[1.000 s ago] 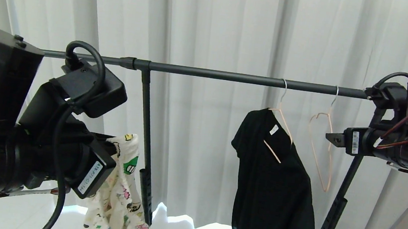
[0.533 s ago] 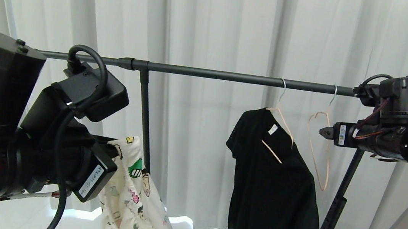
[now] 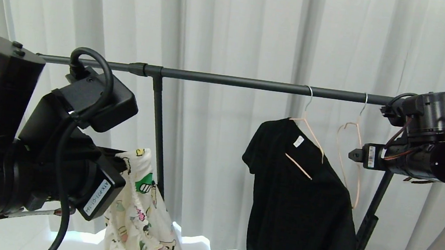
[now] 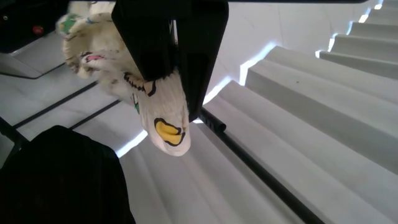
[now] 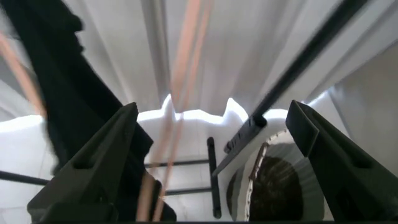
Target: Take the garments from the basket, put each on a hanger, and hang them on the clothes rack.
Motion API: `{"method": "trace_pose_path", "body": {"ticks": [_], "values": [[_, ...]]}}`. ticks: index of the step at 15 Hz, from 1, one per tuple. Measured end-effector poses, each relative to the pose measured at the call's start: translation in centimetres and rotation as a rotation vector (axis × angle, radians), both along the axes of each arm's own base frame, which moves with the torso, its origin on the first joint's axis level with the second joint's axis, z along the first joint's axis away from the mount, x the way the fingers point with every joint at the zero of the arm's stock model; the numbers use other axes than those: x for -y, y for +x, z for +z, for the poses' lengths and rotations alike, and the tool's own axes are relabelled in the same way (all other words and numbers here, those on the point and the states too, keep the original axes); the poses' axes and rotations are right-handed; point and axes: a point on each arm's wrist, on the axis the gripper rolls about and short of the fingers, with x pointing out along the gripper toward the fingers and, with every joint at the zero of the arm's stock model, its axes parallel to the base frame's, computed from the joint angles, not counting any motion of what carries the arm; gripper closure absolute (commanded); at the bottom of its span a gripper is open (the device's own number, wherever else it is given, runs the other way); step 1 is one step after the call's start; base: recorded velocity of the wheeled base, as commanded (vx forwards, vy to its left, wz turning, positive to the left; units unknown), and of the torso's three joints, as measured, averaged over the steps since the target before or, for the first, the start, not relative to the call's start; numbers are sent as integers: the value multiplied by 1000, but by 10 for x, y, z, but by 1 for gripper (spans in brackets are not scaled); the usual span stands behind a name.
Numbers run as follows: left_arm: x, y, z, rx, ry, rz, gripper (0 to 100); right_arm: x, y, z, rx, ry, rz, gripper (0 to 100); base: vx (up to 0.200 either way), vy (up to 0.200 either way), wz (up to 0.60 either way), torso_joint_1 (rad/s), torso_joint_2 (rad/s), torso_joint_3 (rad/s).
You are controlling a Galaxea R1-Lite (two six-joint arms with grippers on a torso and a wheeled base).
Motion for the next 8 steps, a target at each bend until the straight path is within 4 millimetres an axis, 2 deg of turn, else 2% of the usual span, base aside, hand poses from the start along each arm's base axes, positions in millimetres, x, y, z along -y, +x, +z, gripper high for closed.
{"method": "trace_pose_path", "body": {"ticks": [8], "values": [[0, 1, -1, -4, 3, 0, 100, 12, -2, 3, -9, -1, -35, 0, 0, 0, 0, 0, 0, 0]]}}
